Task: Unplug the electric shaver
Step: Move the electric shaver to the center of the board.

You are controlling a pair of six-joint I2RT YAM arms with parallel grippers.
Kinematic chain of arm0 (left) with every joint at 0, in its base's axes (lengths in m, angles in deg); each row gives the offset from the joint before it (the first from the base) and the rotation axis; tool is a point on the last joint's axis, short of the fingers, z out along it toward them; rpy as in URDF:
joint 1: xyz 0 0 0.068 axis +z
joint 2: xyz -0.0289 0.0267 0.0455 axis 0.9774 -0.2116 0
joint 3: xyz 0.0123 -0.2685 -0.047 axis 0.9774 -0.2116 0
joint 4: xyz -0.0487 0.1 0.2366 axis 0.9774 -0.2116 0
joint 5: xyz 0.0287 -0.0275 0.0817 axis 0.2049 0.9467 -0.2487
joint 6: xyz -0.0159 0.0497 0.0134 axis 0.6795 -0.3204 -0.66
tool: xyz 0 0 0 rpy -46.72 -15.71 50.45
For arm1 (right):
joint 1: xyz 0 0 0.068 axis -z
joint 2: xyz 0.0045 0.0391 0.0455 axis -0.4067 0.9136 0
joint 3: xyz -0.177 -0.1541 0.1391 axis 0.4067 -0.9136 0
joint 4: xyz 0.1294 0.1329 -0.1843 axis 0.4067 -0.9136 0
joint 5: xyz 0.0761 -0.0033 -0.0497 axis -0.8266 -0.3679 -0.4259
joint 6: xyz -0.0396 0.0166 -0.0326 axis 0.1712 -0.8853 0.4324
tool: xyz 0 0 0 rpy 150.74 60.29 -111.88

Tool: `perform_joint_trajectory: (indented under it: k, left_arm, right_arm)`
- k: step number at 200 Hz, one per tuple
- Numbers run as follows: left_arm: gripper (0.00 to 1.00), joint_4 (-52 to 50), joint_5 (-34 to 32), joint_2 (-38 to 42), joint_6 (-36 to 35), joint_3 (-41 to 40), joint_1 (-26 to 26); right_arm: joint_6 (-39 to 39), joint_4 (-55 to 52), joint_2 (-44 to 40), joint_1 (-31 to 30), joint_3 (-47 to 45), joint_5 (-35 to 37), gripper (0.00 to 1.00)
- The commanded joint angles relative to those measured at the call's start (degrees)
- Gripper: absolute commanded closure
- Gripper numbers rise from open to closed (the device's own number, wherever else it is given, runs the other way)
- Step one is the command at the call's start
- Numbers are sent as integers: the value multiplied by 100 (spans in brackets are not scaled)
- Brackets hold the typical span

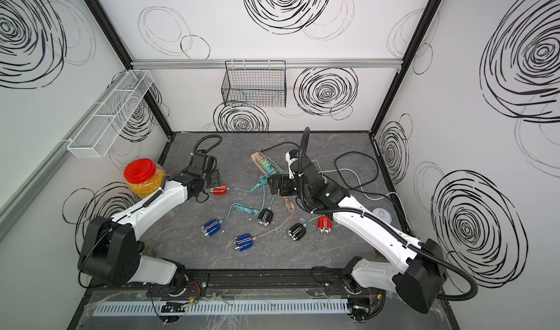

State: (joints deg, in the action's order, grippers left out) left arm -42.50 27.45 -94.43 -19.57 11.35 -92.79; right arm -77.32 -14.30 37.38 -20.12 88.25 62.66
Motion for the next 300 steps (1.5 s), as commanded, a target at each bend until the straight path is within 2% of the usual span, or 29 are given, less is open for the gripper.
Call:
perform_joint_trajectory:
  k: [1, 80, 130, 211, 257, 300]
  left_arm:
    - [27, -14, -229, -351, -154, 297, 50]
    - [27, 203, -365, -1717, -121, 952, 199]
    - [28, 372, -308, -1937, -44, 760, 400]
    - [29, 601, -299, -1234, 319, -433, 393]
    - [31, 667, -126, -508, 548, -1183, 93]
    - [21, 496, -742, 812, 471, -1318, -460]
  right_arm:
    - [-115, -81, -235, -43, -14, 115, 6]
    - [-193, -120, -374, -178, -100, 80, 6]
    - [-222, -130, -449, -238, -180, 89, 6]
    - [-196, -130, -452, -308, -19, 71, 6]
    - [-209, -60, -398, -361, -6, 19, 6]
    - [-230, 34, -314, -404, -33, -42, 6]
